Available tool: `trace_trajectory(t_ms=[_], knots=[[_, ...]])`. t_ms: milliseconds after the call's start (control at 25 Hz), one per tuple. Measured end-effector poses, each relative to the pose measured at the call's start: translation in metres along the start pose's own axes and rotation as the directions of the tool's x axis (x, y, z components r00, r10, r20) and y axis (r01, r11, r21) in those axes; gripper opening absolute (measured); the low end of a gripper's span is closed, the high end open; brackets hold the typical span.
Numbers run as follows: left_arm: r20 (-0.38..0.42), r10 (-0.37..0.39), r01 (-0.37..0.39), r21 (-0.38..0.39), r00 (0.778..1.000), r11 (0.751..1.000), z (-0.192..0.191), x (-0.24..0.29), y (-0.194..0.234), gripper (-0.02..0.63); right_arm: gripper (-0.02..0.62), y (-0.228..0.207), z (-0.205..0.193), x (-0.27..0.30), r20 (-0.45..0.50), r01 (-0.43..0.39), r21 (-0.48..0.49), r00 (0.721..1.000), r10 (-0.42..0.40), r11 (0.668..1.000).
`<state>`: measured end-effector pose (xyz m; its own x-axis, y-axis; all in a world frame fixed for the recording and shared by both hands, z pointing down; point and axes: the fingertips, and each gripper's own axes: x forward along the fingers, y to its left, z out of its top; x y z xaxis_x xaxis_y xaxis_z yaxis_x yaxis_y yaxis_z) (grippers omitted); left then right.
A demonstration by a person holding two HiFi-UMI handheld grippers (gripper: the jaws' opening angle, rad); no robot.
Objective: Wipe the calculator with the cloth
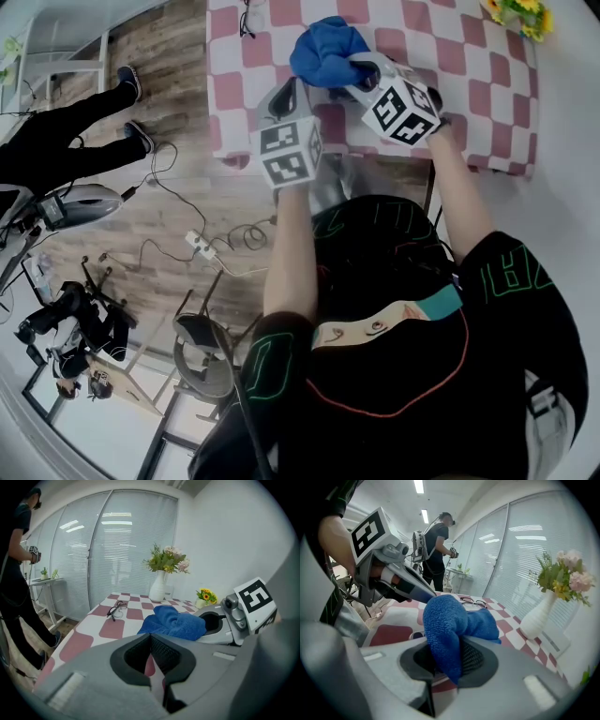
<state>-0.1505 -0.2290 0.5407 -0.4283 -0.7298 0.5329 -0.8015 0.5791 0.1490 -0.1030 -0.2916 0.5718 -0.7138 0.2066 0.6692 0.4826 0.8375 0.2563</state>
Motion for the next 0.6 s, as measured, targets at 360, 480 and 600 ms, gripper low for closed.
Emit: trace_trajectory(t_ms=[360, 480, 600], knots=[[0.007, -0.018, 0.018, -0.025, 1.0, 1.0, 0.029, 0.016, 0.011, 0.011, 0.098, -0.016, 0.014, 0.001, -0.019, -0.036, 0.033, 0.999, 0.037, 0.999], [0.022, -0.023, 0.023, -0.015, 0.999, 1.0, 0.003, -0.006, -0.002, 0.01, 0.098, 0.02, 0.0, -0.014, -0.01, -0.026, 0.043, 1.0, 0.026, 0.999], [0.031, -0.024, 0.025, -0.01, 0.999, 1.0, -0.005, -0.014, -0.007, 0.011, 0.098, 0.037, -0.005, -0.023, -0.01, -0.039, 0.057, 0.999, 0.04, 0.998]])
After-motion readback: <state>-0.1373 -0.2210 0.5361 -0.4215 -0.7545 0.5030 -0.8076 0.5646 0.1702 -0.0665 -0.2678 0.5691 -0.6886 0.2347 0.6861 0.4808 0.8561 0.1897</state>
